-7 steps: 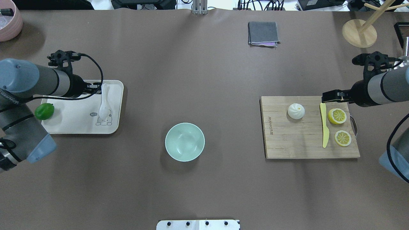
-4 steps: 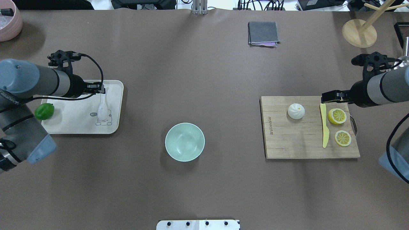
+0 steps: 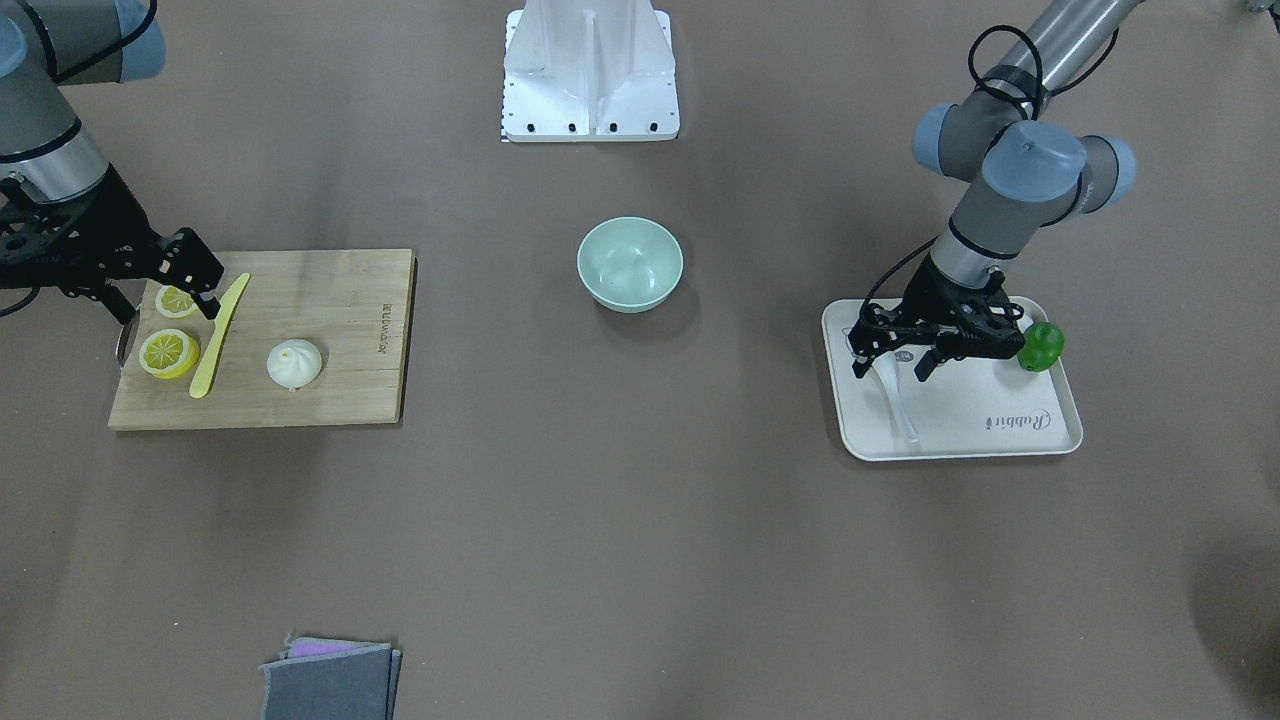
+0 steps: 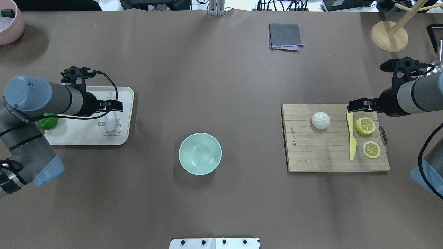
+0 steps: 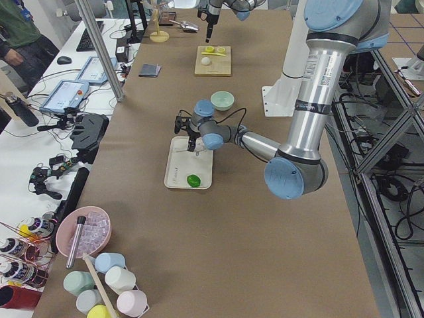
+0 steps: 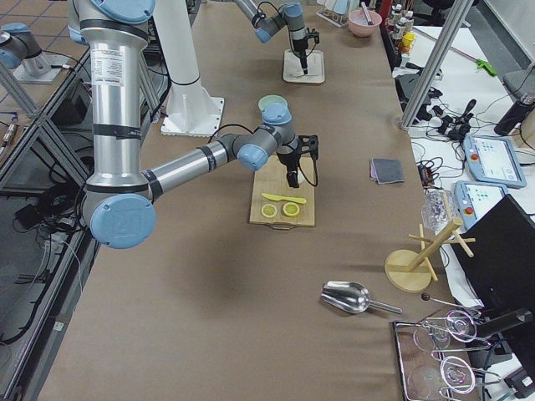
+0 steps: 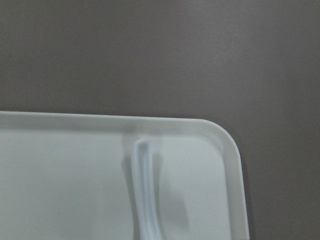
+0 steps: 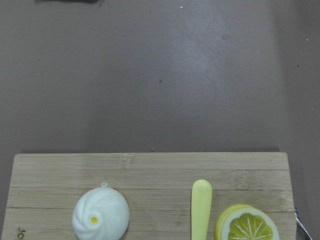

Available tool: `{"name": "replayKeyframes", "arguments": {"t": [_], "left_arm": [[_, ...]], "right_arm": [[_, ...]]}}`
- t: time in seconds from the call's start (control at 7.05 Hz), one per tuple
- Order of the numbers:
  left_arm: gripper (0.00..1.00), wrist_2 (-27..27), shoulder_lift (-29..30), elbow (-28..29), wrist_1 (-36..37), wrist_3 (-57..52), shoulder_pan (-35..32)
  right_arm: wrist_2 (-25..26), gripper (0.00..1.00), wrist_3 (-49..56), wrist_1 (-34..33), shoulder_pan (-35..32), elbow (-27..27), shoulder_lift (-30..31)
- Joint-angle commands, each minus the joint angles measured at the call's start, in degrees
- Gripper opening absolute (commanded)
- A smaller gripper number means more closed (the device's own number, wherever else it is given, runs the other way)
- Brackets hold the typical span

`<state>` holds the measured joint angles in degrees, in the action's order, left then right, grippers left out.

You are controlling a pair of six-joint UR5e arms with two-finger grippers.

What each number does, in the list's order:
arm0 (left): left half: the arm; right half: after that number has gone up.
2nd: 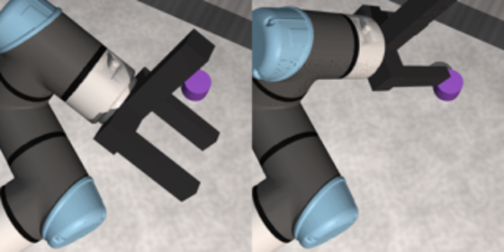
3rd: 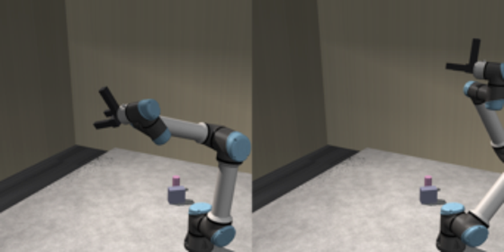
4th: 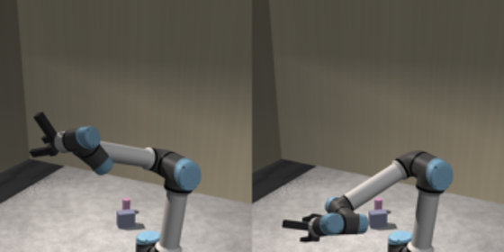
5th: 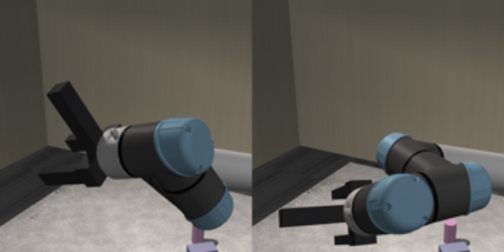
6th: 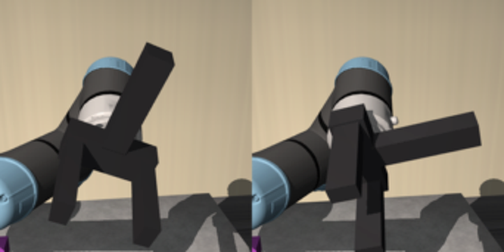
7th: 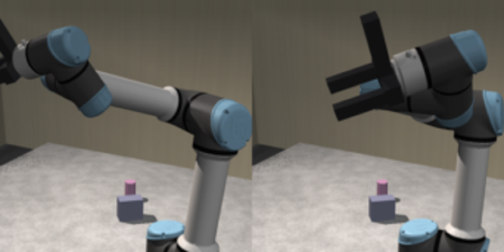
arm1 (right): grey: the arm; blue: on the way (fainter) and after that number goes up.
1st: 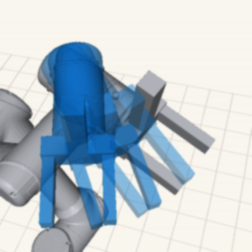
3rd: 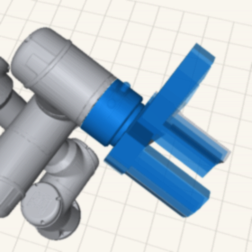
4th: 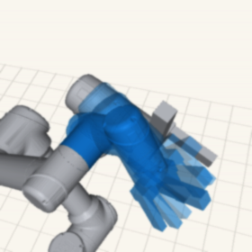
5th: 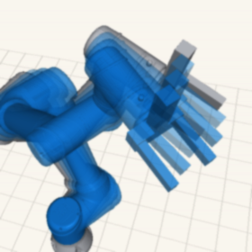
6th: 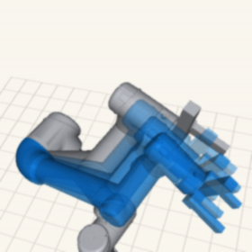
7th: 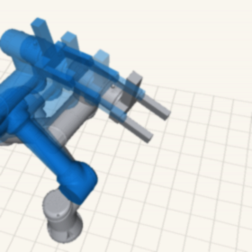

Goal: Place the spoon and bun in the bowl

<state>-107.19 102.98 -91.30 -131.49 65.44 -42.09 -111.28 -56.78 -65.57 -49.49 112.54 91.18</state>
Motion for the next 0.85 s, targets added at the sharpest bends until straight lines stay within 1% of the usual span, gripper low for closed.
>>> {"name": "replayKeyframes", "arguments": {"t": [0.0,0.14,0.28,0.57,0.71], "left_arm": [[0.87,2.5,0.0,0.9,0.0,0.0,2.0],[0.8,2.5,0.0,1.2,0.0,-0.1,2.0],[0.7,2.5,-0.2,1.1,0.0,-0.1,2.0],[0.38,2.4,-0.3,1.0,0.0,-0.1,1.9],[0.17,2.4,-0.3,0.9,0.0,-0.1,1.9]], "right_arm": [[0.0,0.99,0.0,0.0,0.0,0.0,0.0],[0.0,0.99,0.0,0.0,0.1,0.0,0.0],[0.0,0.99,0.0,0.0,0.1,0.0,0.0],[0.0,0.99,0.0,0.0,0.1,0.0,0.0],[0.0,0.99,0.0,0.0,0.1,0.0,0.0]]}}
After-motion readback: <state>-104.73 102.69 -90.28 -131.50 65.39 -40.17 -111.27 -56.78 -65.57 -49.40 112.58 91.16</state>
